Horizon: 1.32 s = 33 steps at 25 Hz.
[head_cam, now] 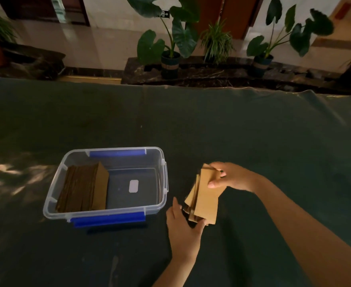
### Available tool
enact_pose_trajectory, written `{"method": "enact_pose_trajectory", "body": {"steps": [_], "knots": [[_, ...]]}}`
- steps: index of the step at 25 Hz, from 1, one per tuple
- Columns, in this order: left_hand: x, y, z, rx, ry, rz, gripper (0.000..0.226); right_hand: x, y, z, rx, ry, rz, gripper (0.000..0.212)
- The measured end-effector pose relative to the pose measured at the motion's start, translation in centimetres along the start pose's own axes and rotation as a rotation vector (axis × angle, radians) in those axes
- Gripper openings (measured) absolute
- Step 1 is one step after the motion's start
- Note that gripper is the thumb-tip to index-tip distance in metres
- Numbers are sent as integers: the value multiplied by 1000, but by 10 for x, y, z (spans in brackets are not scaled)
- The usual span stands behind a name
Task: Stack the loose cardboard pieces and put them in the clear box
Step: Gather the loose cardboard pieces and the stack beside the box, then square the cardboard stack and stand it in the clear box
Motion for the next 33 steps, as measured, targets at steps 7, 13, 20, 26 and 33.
{"method": "enact_pose_trajectory", "body": {"steps": [7, 13, 20, 26, 33], "knots": [[-6, 26, 15, 216, 343, 26, 62, -38, 97, -43, -424, -388, -249, 43], [37, 30, 140, -39, 37, 36, 61, 54, 130, -150, -397, -584, -105, 42], [83, 10, 224, -196, -198, -82, 63, 117, 122, -230, -547, -453, 90, 41], [117, -5, 228, -90, -261, -254, 80, 106, 117, -261, -543, -99, 61, 58], [132, -10, 228, -66, -299, -279, 88, 114, 118, -267, -490, -221, 5, 75]]}}
Point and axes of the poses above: each hand's wrist, its own y-axis away from the middle knuckle, its own z-axis out of the back of the hand, x = y × z, the point moved 2 cm from there along -y, towards the middle knuckle, and after that the axes turned 14 degrees about -x, right-handed, at the moved point
